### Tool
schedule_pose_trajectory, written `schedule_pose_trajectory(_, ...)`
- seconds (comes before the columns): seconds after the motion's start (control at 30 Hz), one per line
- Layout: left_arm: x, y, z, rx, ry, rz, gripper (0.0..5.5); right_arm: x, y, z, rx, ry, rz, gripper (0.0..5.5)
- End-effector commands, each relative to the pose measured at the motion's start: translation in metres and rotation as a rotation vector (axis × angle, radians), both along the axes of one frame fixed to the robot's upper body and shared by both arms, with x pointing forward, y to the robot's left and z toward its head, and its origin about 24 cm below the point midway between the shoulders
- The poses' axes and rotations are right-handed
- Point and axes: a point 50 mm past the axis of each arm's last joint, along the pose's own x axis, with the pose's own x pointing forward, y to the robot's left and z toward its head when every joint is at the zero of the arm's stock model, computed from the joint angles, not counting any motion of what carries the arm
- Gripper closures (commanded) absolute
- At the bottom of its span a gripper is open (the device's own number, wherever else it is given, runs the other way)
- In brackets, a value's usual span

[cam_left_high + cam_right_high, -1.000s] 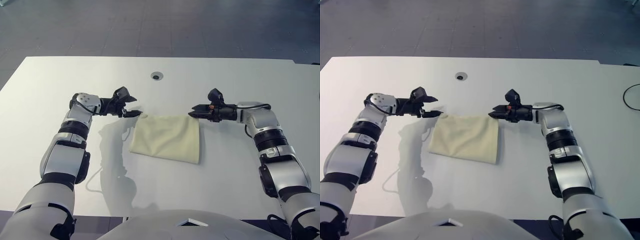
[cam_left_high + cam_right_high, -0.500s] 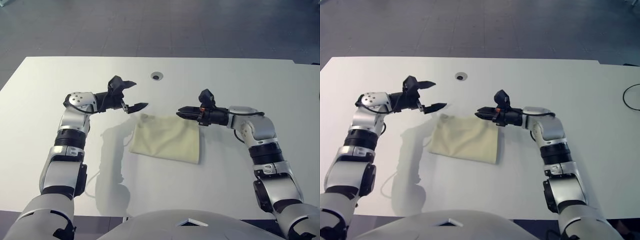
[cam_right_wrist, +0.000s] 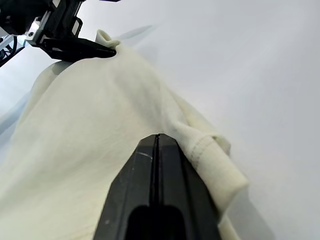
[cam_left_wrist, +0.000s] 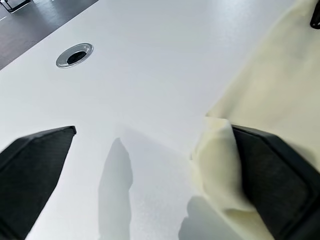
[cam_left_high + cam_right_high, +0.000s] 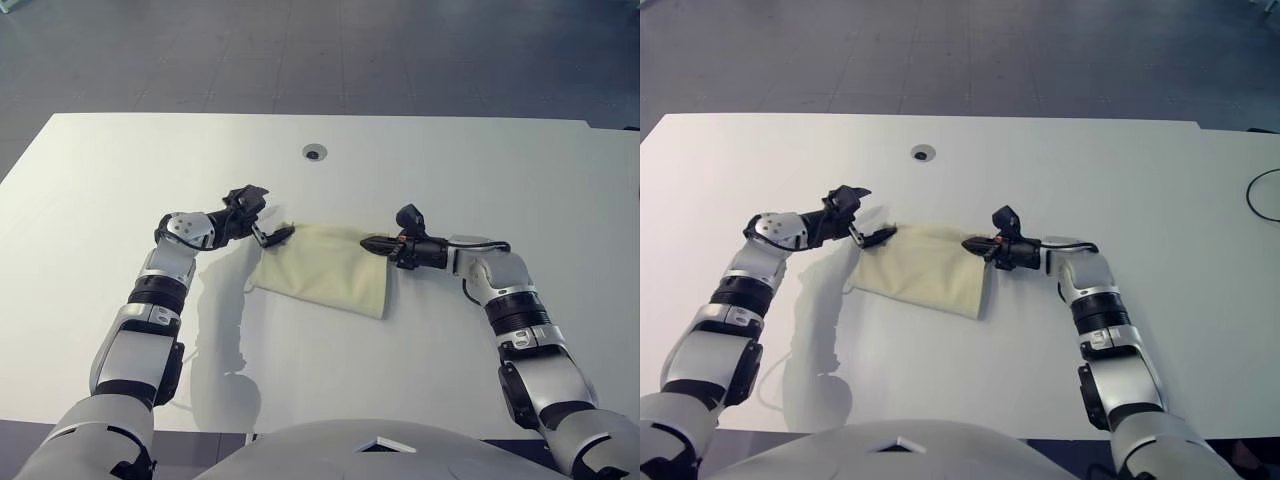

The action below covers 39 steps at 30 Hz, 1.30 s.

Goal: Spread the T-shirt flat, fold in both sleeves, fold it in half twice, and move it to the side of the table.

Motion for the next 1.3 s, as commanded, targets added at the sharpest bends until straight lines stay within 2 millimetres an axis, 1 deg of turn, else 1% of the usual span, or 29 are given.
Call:
schedule_pose_trajectory(0.03,0.000,0.000,-0.006,-0.011,0.037,0.027,0.10,-0.017,-0.012,-0.026,-0.046,0.120,-0.047,5.49)
schedule_pose_trajectory(0.23,0.007,0.000,-0.008,-0.036,0.042,0.094,0.10,-0.017,-0.008,-0.024,-0.035,0.116,-0.036,5.49)
schedule_pose_trajectory(0.43,0.014,0.009,-0.005,-0.065,0.048,0.188,0.10,-0.019,-0.009,-0.025,-0.052,0.120,-0.024,5.49)
schedule_pose_trajectory(0.6,0.015,0.017,-0.010,-0.082,0.079,0.283,0.10,-0.020,-0.010,-0.026,-0.061,0.124,-0.020,5.49)
schedule_pose_trajectory(0.67,0.016,0.018,-0.009,-0.111,0.086,0.310,0.10,-0.020,-0.010,-0.026,-0.063,0.123,-0.020,5.49)
schedule_pose_trajectory(0.77,0.018,0.016,-0.008,-0.113,0.076,0.304,0.10,-0.017,-0.009,-0.022,-0.046,0.115,-0.027,5.49)
schedule_pose_trajectory(0.83,0.020,0.016,-0.002,-0.132,0.045,0.306,0.10,-0.013,-0.007,-0.014,-0.009,0.098,-0.040,5.49)
schedule_pose_trajectory(0.9,0.024,0.018,0.013,-0.182,-0.012,0.313,0.10,-0.006,-0.005,0.002,0.050,0.073,-0.059,5.49)
schedule_pose_trajectory(0.97,0.027,0.025,0.030,-0.227,-0.076,0.330,0.10,-0.001,-0.003,0.019,0.113,0.049,-0.073,5.49)
schedule_pose_trajectory(1.07,0.025,0.033,0.036,-0.233,-0.113,0.362,0.10,0.000,0.002,0.034,0.170,0.032,-0.076,5.49)
schedule_pose_trajectory(1.13,0.022,0.041,0.043,-0.255,-0.172,0.401,0.10,-0.002,0.014,0.043,0.184,0.014,-0.032,5.49)
schedule_pose_trajectory(1.2,0.016,0.047,0.056,-0.311,-0.244,0.442,0.10,-0.004,0.027,0.050,0.190,-0.003,0.018,5.49)
schedule_pose_trajectory(1.3,0.002,0.043,0.079,-0.348,-0.345,0.429,0.10,-0.007,0.043,0.053,0.165,-0.023,0.094,5.49)
